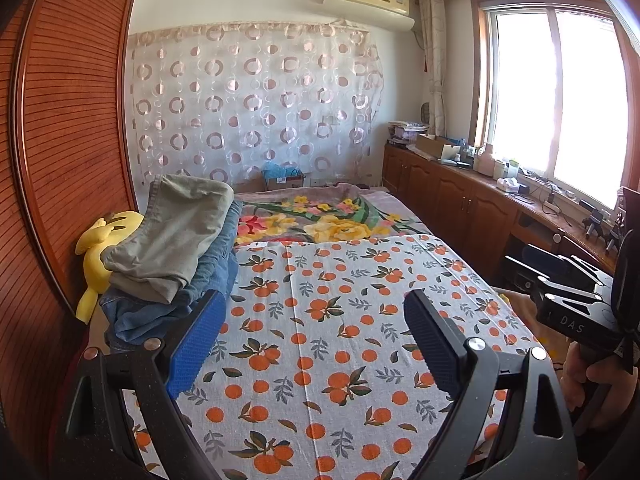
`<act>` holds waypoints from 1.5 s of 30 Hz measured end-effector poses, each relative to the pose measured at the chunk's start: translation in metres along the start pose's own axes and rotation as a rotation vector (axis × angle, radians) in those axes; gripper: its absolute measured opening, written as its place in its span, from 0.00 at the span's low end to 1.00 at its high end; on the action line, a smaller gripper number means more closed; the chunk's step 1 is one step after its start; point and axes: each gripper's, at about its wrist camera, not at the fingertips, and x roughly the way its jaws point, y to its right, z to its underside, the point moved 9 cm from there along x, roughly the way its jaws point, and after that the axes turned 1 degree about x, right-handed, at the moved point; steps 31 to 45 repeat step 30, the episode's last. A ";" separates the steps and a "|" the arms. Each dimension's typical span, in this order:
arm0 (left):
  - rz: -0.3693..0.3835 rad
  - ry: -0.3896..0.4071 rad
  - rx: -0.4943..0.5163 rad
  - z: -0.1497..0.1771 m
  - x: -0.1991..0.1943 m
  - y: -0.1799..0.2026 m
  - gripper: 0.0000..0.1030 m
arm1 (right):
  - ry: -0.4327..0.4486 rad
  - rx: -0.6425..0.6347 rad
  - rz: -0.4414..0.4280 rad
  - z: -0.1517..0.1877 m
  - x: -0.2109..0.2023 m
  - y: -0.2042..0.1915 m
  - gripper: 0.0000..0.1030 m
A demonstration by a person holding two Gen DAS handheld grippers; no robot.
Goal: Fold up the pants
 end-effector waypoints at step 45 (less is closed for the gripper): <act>0.000 0.002 0.000 0.001 -0.001 0.001 0.88 | 0.000 0.009 0.008 0.001 0.002 0.002 0.63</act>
